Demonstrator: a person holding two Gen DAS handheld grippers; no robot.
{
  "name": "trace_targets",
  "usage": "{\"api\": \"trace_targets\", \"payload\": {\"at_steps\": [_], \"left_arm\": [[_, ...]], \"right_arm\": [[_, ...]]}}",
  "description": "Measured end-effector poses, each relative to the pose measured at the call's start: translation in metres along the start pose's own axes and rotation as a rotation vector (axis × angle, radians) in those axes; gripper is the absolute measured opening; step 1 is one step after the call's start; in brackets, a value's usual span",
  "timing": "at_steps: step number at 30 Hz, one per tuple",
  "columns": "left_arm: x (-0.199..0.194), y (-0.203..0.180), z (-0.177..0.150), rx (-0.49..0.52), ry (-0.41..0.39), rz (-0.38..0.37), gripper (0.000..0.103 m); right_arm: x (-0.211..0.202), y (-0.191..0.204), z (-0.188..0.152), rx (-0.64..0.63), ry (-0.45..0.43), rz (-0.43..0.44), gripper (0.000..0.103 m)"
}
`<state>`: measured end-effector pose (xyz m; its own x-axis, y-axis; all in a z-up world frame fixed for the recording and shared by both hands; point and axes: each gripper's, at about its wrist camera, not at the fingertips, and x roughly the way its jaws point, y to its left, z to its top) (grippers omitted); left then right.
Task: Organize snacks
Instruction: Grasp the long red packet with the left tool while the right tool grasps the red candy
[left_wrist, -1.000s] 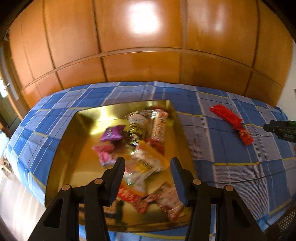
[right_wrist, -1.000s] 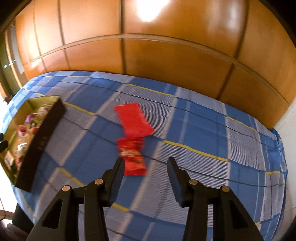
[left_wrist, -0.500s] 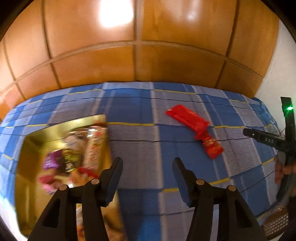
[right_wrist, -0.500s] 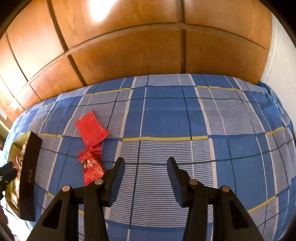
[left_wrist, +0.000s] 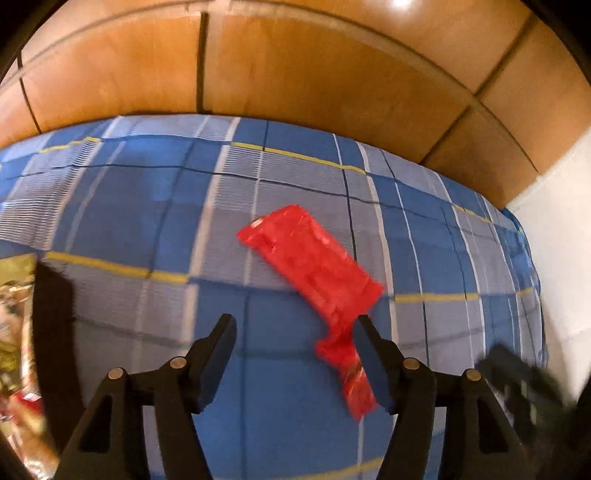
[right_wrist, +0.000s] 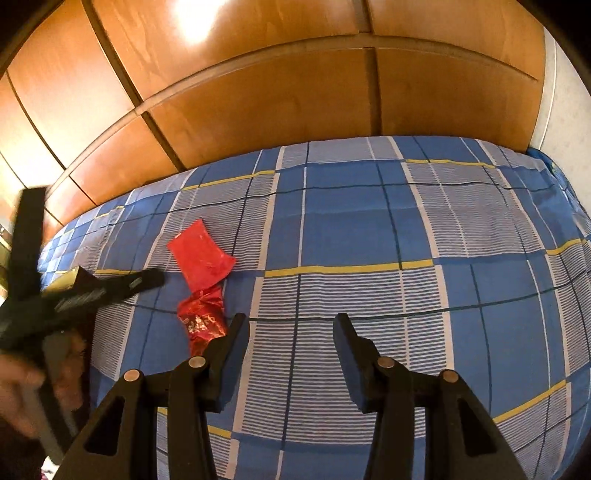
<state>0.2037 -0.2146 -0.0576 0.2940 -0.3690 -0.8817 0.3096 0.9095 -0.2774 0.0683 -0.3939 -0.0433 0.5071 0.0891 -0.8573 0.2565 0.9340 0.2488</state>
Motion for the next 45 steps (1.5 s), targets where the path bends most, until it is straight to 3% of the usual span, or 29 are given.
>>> {"api": "trace_targets", "payload": {"at_steps": [7,12,14,15,16,18,27,37,42,45], "left_arm": [[0.046,-0.008,0.035,-0.078,0.055,0.018,0.068],[0.061,-0.023,0.048,-0.034,0.031,0.065,0.071],[0.063,-0.027,0.048,0.007,0.025,0.087,0.065],[0.063,-0.029,0.045,0.044,0.013,0.115,0.052],[0.061,-0.031,0.041,0.102,-0.002,0.133,0.045],[0.055,-0.027,0.032,0.160,-0.019,0.134,0.042],[0.016,0.032,-0.014,0.132,-0.010,0.164,0.040],[-0.025,0.027,-0.111,0.233,-0.018,0.133,0.041],[-0.042,0.018,-0.154,0.320,-0.030,0.114,0.041],[-0.047,0.024,-0.166,0.325,-0.037,0.099,0.041]], "right_arm": [[-0.005,0.002,0.002,0.008,-0.010,0.043,0.048],[-0.004,0.004,0.002,0.005,-0.002,0.053,0.048],[-0.004,0.006,0.002,0.000,-0.001,0.055,0.048],[-0.004,0.006,0.002,-0.004,0.001,0.057,0.048],[-0.003,0.008,0.001,-0.010,0.002,0.059,0.048],[-0.003,0.010,0.000,-0.023,0.004,0.056,0.048],[0.015,0.023,-0.010,-0.090,0.074,0.045,0.048],[0.036,0.037,-0.030,-0.099,0.201,0.184,0.048],[0.028,0.071,-0.026,-0.318,0.143,0.152,0.052],[0.032,0.100,-0.025,-0.541,0.115,0.081,0.057]]}}
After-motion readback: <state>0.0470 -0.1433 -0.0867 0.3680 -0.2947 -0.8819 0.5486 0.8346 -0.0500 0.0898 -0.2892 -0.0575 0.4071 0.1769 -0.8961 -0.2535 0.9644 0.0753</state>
